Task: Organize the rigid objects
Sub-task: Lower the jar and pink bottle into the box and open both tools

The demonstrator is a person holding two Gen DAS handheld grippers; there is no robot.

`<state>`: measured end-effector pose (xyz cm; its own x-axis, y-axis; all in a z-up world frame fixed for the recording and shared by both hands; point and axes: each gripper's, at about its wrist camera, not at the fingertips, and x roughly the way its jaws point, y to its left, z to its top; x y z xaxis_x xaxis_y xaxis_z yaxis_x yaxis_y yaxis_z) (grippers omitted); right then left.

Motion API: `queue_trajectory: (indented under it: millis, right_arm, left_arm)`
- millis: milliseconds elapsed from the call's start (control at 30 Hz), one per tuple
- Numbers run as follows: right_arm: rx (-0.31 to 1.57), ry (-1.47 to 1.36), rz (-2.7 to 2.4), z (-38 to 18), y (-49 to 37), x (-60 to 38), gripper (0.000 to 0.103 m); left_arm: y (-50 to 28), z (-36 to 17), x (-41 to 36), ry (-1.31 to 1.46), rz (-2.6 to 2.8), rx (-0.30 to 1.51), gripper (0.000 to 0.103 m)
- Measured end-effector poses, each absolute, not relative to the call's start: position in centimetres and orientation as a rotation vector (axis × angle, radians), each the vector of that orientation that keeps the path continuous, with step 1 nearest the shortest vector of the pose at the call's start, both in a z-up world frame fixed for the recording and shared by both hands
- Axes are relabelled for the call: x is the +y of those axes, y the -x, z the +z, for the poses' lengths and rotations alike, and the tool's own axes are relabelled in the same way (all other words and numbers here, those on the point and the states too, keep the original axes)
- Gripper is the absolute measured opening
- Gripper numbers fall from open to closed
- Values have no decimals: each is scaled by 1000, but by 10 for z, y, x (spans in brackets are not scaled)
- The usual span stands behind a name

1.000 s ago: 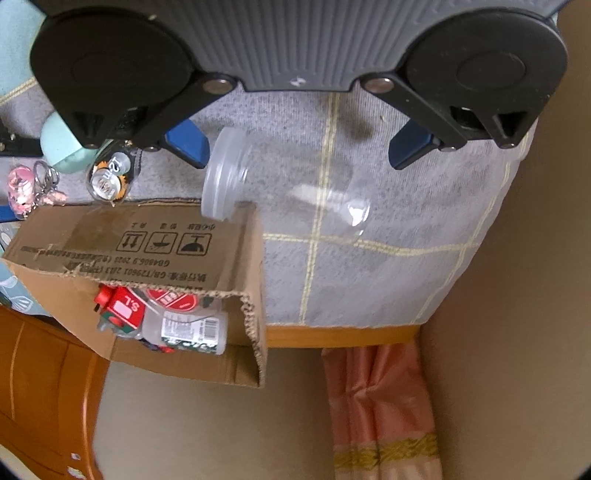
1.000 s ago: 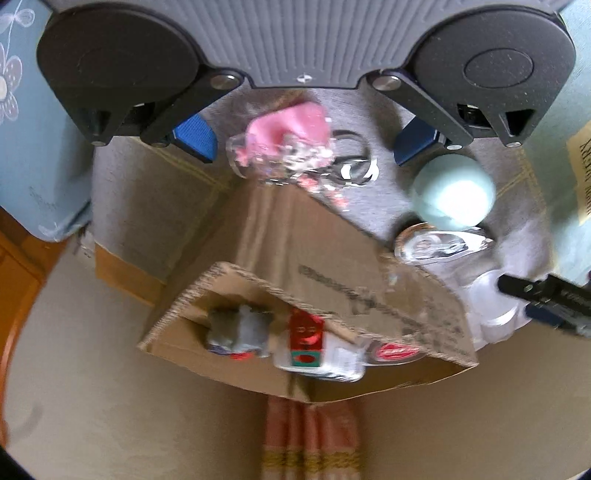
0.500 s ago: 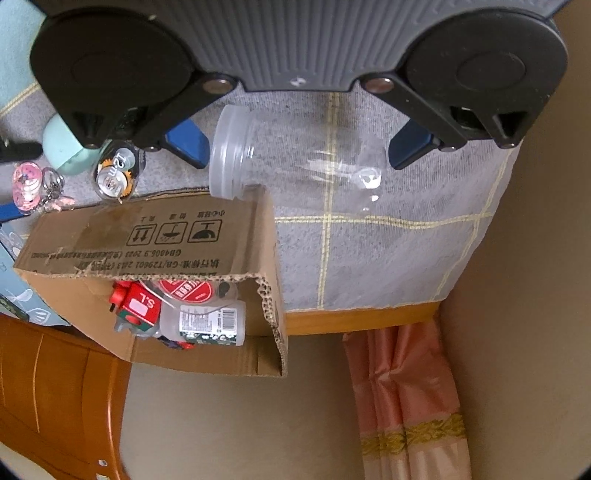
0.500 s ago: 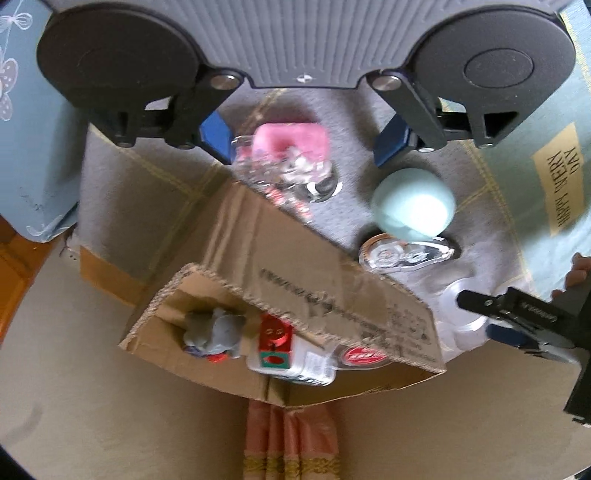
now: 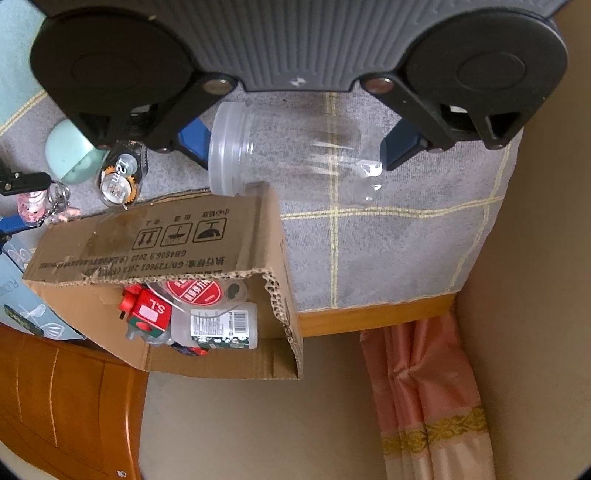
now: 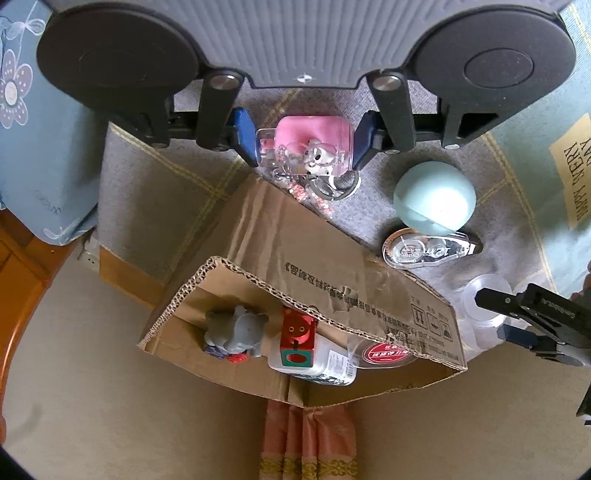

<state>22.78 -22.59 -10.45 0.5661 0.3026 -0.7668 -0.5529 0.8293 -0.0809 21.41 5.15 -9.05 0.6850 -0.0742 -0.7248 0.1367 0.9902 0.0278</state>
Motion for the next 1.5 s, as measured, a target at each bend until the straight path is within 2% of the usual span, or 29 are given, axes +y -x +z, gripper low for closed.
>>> queue_trajectory:
  millis: [633, 900, 1500]
  right_arm:
    - [858, 362, 534, -63, -192, -220, 57]
    - [948, 263, 442, -41, -194, -216, 57]
    - [869, 239, 435, 22, -205, -196, 56]
  left_arm:
    - [-198, -49, 52, -190, -337, 903, 93]
    - [-182, -25, 42, -234, -429, 942, 93]
    - [-200, 31, 11, -290, -495, 830, 93]
